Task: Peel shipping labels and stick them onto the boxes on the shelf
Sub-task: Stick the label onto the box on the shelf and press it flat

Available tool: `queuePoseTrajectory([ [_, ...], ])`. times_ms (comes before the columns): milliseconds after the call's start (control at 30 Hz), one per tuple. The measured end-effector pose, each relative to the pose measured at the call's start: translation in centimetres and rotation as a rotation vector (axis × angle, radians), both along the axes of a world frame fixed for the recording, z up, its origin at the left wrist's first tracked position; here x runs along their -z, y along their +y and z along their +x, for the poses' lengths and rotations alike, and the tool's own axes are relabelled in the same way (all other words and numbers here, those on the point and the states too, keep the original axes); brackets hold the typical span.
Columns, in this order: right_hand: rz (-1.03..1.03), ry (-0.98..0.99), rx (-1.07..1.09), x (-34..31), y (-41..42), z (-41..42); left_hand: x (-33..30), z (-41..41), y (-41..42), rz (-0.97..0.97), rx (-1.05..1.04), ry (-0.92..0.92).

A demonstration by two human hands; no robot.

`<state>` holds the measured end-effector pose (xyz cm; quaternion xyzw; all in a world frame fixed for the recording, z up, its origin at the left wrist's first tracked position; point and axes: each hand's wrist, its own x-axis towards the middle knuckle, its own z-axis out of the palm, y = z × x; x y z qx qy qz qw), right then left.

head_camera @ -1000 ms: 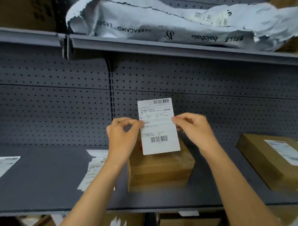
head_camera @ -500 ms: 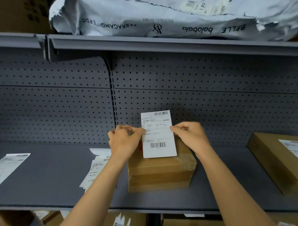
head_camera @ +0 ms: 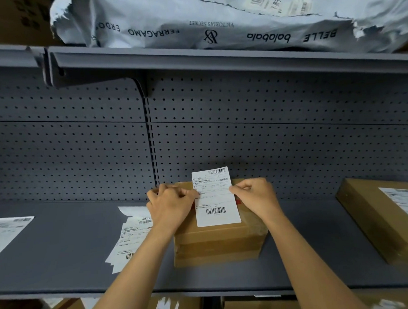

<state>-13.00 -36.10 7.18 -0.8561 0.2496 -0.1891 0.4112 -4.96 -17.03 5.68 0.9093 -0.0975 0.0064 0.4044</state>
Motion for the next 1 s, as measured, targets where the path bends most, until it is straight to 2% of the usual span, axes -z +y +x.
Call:
queuePoseTrajectory([
  [300, -0.096, 0.041, 0.040, 0.8, 0.5, 0.2, 0.9, -0.1, 0.0, 0.111, -0.006, -0.101],
  [567, -0.204, 0.049, 0.065, 1.5, 0.9, 0.2, 1.3, -0.1, -0.2, 0.134, -0.005, -0.155],
  [1000, -0.242, 0.008, 0.090, 1.5, 1.0, -0.3, 1.8, 0.4, -0.3, 0.179, 0.001, -0.222],
])
